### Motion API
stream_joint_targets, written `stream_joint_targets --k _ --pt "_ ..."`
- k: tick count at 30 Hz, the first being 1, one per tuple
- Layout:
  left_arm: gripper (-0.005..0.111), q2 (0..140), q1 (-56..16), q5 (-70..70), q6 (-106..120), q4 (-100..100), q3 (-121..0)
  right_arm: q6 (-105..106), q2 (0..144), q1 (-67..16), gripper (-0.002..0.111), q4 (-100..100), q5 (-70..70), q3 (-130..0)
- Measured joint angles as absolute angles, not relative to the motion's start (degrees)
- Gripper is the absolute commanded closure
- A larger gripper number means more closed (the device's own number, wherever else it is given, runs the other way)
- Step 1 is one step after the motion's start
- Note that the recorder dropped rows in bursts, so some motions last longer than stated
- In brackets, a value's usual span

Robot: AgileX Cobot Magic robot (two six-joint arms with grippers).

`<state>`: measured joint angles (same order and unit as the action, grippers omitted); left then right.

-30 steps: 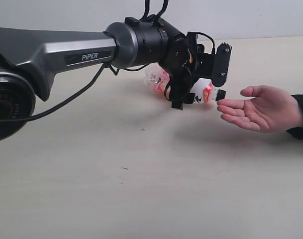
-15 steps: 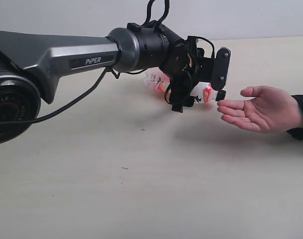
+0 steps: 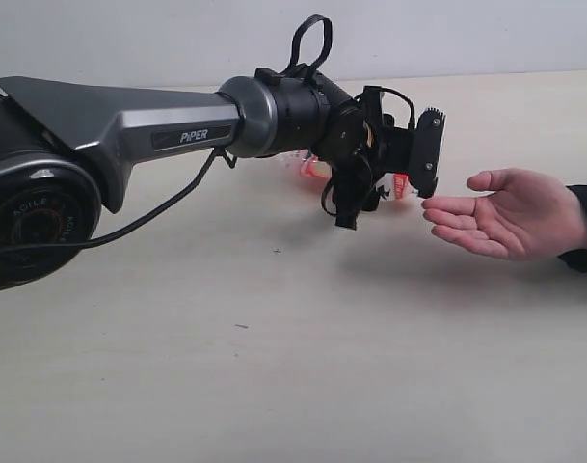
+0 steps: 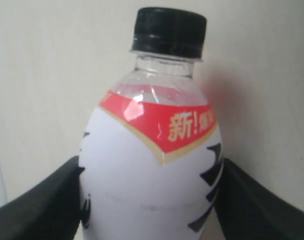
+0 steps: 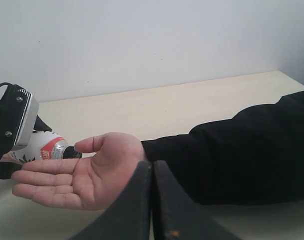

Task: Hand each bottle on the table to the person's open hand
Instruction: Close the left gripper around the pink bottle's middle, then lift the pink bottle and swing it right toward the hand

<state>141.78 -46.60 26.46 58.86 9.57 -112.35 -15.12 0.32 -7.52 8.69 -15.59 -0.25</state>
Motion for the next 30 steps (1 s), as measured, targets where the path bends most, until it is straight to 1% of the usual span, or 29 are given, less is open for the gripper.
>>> stream_joint_targets --k 4,10,16,24,30 --pt "0.106 141.78 -46.6 26.46 58.49 9.68 -112.35 -15.12 0.32 -7.52 0.108 8.69 -15.59 -0.25" --pt "0.107 141.78 -46.6 26.81 56.33 10.07 -112.35 -15.12 0.32 -7.52 0.108 8.69 -15.59 -0.25" --pt "0.107 140.46 -46.6 27.45 48.81 11.83 -112.35 -15.12 0.32 -7.52 0.108 8.69 -15.59 -0.25" --pt "0.107 134.85 -46.6 27.81 33.17 17.04 -112.35 -15.12 0.32 -7.52 0.108 8.69 -15.59 -0.25" --pt "0.107 130.51 -47.54 31.51 22.73 17.63 -112.35 -15.12 0.32 -7.52 0.108 8.69 -15.59 -0.25"
